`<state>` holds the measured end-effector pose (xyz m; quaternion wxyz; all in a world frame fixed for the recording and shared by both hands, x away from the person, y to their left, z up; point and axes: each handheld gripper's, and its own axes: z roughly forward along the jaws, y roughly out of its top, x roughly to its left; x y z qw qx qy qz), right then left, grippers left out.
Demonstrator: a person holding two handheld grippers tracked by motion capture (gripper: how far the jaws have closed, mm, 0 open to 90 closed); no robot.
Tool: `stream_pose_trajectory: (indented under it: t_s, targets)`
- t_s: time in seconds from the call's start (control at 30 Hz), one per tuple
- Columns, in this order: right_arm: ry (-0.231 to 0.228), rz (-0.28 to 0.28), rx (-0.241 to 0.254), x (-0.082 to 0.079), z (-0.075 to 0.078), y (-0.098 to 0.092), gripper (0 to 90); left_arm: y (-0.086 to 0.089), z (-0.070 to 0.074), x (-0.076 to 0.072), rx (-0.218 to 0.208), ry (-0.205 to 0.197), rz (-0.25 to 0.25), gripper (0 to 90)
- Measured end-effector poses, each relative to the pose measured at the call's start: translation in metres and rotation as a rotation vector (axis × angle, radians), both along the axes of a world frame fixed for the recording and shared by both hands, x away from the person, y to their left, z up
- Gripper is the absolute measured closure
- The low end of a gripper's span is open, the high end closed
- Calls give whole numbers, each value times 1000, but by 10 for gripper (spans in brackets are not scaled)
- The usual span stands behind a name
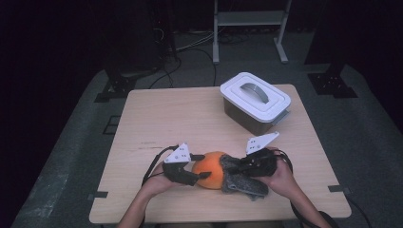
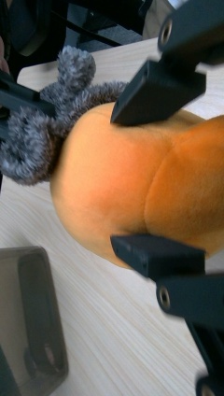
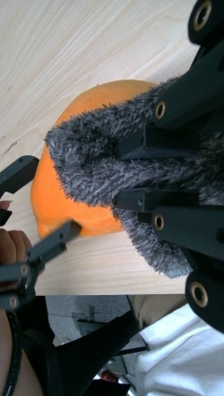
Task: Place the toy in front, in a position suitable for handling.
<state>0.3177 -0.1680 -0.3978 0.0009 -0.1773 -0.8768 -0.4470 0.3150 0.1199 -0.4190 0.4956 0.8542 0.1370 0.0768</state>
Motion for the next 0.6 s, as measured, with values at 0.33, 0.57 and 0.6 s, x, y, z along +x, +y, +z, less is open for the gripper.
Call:
stream_pose_trajectory:
  t_s: [0.33,0.57,0.6]
  targets:
    - [27,26,-3,0,-5,3,763,-8,-4,-1,31,-24,7,345]
    - [-52,-28,120,1,22,-6,767,-16,3,-13,-34,-256,65,482]
    - [-57,-37,114,2,22,-7,766,-16,2,-12,-33,-267,81,482]
